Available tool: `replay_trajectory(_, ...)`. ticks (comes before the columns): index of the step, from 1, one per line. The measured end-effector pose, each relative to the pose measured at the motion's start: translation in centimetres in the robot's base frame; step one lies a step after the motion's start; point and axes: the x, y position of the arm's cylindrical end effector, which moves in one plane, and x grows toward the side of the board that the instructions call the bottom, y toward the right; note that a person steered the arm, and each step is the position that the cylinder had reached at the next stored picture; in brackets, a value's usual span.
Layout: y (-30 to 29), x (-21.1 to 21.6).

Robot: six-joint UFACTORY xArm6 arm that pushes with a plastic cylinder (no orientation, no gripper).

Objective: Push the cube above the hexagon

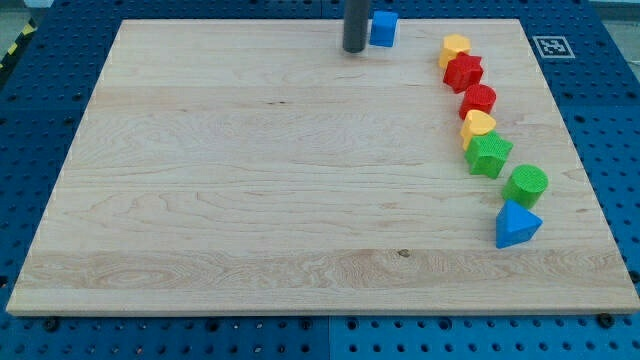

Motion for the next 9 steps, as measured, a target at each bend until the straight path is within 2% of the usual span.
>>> replay_trajectory(1, -1.1, -3.4)
replay_trajectory(2, -1.1, -4.4)
replay_trajectory(5, 1.4, -4.4)
replay_trajectory(9, 6.1, -2.1)
